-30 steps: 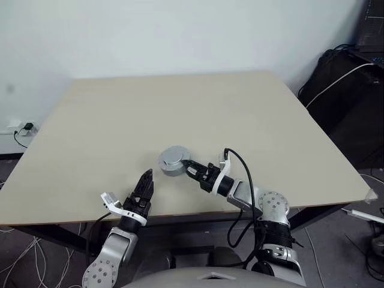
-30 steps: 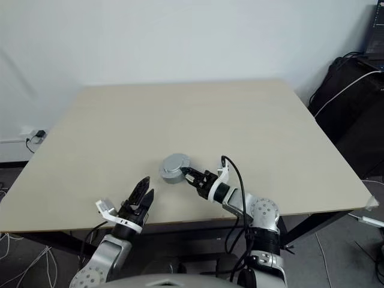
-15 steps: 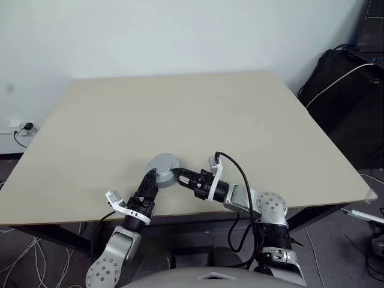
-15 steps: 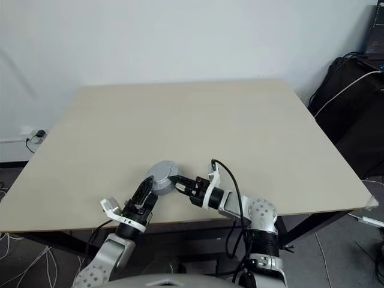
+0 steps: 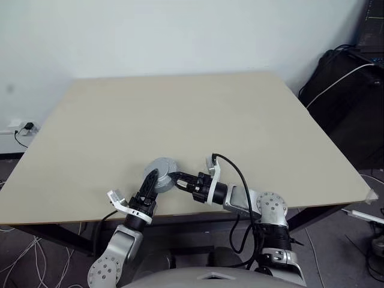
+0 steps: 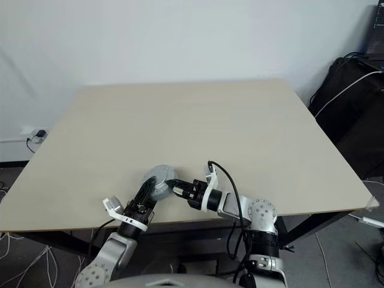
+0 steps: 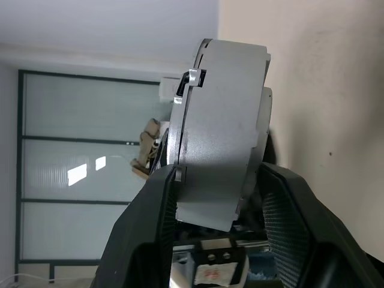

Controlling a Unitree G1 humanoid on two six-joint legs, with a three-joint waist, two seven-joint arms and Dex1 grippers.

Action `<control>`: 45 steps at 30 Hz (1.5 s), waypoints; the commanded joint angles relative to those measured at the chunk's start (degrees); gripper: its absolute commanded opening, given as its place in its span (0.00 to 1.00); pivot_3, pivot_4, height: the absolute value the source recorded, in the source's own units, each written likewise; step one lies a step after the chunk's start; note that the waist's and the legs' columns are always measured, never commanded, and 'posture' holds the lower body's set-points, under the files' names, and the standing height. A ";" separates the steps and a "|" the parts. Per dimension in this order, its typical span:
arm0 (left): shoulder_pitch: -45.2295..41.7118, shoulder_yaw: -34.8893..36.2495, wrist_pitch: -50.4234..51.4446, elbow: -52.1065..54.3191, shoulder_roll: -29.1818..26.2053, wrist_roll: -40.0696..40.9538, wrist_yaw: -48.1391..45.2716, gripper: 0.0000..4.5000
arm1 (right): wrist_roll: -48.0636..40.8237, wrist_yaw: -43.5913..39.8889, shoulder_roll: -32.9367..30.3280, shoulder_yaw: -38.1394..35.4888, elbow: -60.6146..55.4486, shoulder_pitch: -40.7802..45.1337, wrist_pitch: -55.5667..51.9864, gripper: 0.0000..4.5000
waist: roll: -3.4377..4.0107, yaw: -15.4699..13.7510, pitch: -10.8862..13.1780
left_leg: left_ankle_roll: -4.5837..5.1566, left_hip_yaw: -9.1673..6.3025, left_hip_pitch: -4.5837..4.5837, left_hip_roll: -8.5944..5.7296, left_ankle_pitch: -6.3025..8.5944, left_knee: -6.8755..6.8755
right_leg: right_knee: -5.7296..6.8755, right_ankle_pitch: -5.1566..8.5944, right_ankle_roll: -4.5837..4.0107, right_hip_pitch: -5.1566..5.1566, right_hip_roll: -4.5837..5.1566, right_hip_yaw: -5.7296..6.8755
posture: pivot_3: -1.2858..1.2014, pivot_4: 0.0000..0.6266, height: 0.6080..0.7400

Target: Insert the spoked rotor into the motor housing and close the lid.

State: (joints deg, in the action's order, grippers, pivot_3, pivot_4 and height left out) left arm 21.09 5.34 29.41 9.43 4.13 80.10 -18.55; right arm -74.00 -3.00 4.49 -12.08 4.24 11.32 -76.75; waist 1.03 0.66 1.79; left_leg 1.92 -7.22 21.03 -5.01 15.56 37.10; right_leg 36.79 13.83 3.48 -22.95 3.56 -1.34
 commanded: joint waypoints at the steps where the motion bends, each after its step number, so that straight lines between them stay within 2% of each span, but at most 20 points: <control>1: -1.46 -1.23 -0.52 0.45 5.23 -0.15 -0.16 0.56 | -3.67 -1.14 2.29 0.73 -2.51 0.16 0.05 0.39 | 0.00 0.01 0.00 | 0.00 0.00 0.00 0.00 0.00 0.00 | 0.00 0.00 0.00 0.00 0.00 0.00 | 0.52 0.00 1.00; 14: -1.63 -1.22 -1.52 0.64 4.84 -1.10 0.04 0.55 | 3.49 -3.98 -1.61 5.26 -7.25 -0.83 3.42 0.39 | -0.01 -0.01 0.00 | 0.00 0.01 0.00 0.00 0.00 0.01 | 0.00 0.05 0.10 0.01 0.00 0.00 | 0.52 0.00 1.00; 17: -1.67 -1.18 -1.75 0.67 4.82 -1.24 0.06 0.54 | 4.66 -4.86 -2.45 5.97 -7.97 -0.91 3.82 0.60 | -0.01 -0.02 -0.01 | 0.00 0.01 -0.03 0.00 0.00 0.01 | 0.00 0.05 0.09 0.01 0.00 0.00 | 0.52 0.00 1.00; 19: -1.65 -1.18 -2.00 0.73 4.85 -1.41 0.22 0.47 | 5.01 -5.14 -2.88 6.07 -8.31 -1.00 3.94 0.76 | -0.02 -0.03 0.01 | 0.00 0.02 0.00 0.02 0.00 0.01 | 0.00 0.03 0.06 0.01 0.05 -0.01 | 0.52 0.00 1.00; 22: -1.60 -1.09 -2.33 0.89 4.97 -1.75 0.52 0.47 | 5.63 -5.05 -3.89 5.94 -8.85 -1.10 4.14 0.97 | -0.03 -0.05 0.01 | 0.00 0.01 0.00 0.02 0.00 0.02 | 0.00 0.02 0.04 0.01 0.05 -0.01 | 0.52 0.00 1.00; 23: -1.58 -1.05 -2.45 0.95 5.04 -1.91 0.56 0.47 | 5.62 -4.88 -4.15 5.61 -8.92 -1.17 4.27 1.00 | -0.03 -0.06 0.01 | 0.00 0.01 0.00 0.01 0.00 0.02 | -0.01 0.02 0.04 0.01 0.05 -0.01 | 0.52 0.00 1.00; 31: -1.86 -0.63 -3.68 0.93 4.93 -3.06 1.48 0.47 | 6.01 -4.64 -6.05 4.73 -9.96 -1.72 5.08 1.00 | -0.06 -0.07 0.03 | 0.00 0.01 -0.01 0.01 0.00 0.03 | -0.01 0.03 0.07 0.02 0.06 -0.01 | 0.52 0.00 1.00; 34: -2.74 0.79 -5.88 0.40 5.37 -4.07 2.62 0.47 | 9.99 -4.08 -7.31 5.80 -11.57 -2.05 7.79 1.00 | -0.06 -0.08 0.03 | 0.00 0.01 -0.01 0.01 0.00 0.02 | -0.01 0.03 0.09 0.01 0.06 -0.01 | 0.52 0.00 1.00; 42: -8.67 6.20 -12.66 -3.39 4.61 -6.29 8.41 0.47 | 32.59 -9.38 -15.10 19.63 -16.20 -4.03 24.21 1.00 | -0.26 -0.31 0.14 | -0.03 0.06 -0.01 0.02 -0.01 0.09 | 0.00 0.00 0.29 0.03 0.04 0.03 | 0.52 0.00 1.00; 45: -13.32 9.55 -14.79 -6.39 2.82 -6.53 10.76 0.47 | 42.37 -11.68 -17.14 24.62 -16.37 -5.46 35.11 1.00 | -0.41 -0.77 0.16 | -0.05 0.04 -0.02 0.02 -0.03 0.14 | 0.00 -0.14 0.49 0.06 -0.02 0.07 | 0.52 0.00 1.00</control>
State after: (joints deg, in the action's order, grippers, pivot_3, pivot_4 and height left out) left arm 11.18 12.72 16.79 1.96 3.62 73.16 -7.98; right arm -36.03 -13.06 -12.21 10.50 -9.79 5.64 -47.57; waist 0.61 -0.11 1.96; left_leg 1.85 -7.19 21.02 -5.01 15.52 37.27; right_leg 36.79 13.68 3.99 -22.88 3.51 -1.25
